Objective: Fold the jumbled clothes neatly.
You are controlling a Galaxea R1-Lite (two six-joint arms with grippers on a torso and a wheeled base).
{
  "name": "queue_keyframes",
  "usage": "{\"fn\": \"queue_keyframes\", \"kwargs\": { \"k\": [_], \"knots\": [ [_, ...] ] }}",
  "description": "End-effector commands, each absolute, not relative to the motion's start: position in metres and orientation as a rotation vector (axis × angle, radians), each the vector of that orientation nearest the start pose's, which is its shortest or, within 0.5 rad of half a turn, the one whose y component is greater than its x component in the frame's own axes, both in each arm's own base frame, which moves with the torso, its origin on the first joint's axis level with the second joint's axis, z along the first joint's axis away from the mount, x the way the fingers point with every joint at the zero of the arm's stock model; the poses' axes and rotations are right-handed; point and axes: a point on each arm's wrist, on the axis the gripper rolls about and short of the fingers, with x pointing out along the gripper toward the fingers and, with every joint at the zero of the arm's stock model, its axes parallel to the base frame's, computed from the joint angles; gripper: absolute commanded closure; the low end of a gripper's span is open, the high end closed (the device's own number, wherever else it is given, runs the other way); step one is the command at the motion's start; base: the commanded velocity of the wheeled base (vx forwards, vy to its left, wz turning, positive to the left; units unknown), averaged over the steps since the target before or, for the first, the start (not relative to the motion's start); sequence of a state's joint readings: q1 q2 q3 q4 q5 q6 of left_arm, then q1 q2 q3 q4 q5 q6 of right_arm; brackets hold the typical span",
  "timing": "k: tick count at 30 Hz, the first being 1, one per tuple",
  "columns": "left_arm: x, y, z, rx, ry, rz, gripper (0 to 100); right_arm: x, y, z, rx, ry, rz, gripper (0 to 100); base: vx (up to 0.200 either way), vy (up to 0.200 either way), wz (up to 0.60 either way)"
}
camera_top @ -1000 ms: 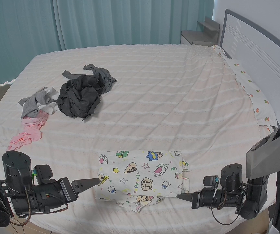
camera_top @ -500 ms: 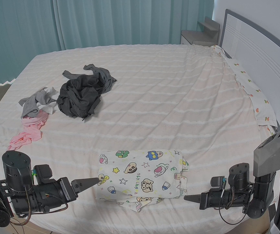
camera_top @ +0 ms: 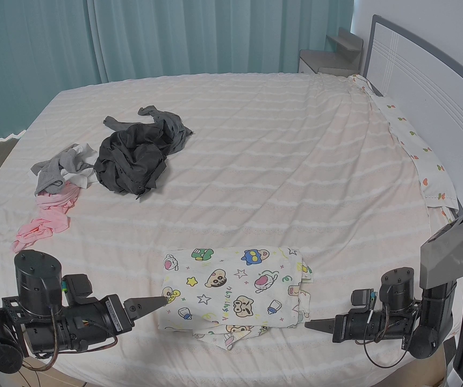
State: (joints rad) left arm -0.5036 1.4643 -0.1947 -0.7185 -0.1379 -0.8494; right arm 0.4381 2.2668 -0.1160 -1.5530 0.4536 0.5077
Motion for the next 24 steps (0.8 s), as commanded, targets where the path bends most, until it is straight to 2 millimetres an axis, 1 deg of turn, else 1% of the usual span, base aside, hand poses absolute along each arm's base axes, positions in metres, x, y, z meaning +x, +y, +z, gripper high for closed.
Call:
{"fn": "queue_keyframes", "kwargs": {
  "k": [1,4,5,7,9,10,13,16,18,19,20,24],
  "knots": [
    [0.172,-0.088,0.09,-0.695,0.802,-0.289,0,0.228,0.109,-0.013,0.476,0.772,0.673,0,0.0,0.0,0.0],
    [0.189,-0.082,0.083,-0.646,0.793,-0.245,0,0.24,0.11,-0.014,0.48,0.735,0.67,0,0.0,0.0,0.0],
    [0.197,-0.077,0.076,-0.574,0.794,-0.226,0,0.246,0.111,-0.016,0.481,0.723,0.668,0,0.0,0.0,0.0],
    [0.206,-0.065,0.068,-0.459,0.794,-0.22,0,0.254,0.113,-0.021,0.483,0.718,0.663,0,0.0,0.0,0.0],
    [0.209,-0.061,0.066,-0.431,0.797,-0.229,0,0.259,0.115,-0.023,0.483,0.718,0.663,0,0.0,0.0,0.0],
    [0.211,-0.059,0.064,-0.446,0.815,-0.271,0,0.265,0.118,-0.025,0.483,0.727,0.66,0,0.0,0.0,0.0],
    [0.214,-0.06,0.059,-0.467,0.865,-0.353,0,0.278,0.122,-0.026,0.483,0.76,0.646,0,0.0,0.0,0.0],
    [0.225,-0.064,0.046,-0.435,0.905,-0.365,0,0.293,0.124,-0.027,0.482,0.786,0.622,0,0.0,0.0,0.0],
    [0.233,-0.066,0.034,-0.42,0.94,-0.358,0,0.297,0.125,-0.028,0.479,0.793,0.61,0,0.0,0.0,0.0],
    [0.234,-0.066,0.032,-0.418,0.946,-0.356,0,0.298,0.125,-0.029,0.478,0.796,0.608,0,0.0,0.0,0.0],
    [0.241,-0.067,0.023,-0.404,0.965,-0.351,0,0.3,0.126,-0.03,0.478,0.796,0.608,0,0.0,0.0,0.0],
    [0.259,-0.071,0.006,-0.393,0.97,-0.347,0,0.304,0.126,-0.031,0.477,0.786,0.605,0,0.0,0.0,0.0]
  ]
}}
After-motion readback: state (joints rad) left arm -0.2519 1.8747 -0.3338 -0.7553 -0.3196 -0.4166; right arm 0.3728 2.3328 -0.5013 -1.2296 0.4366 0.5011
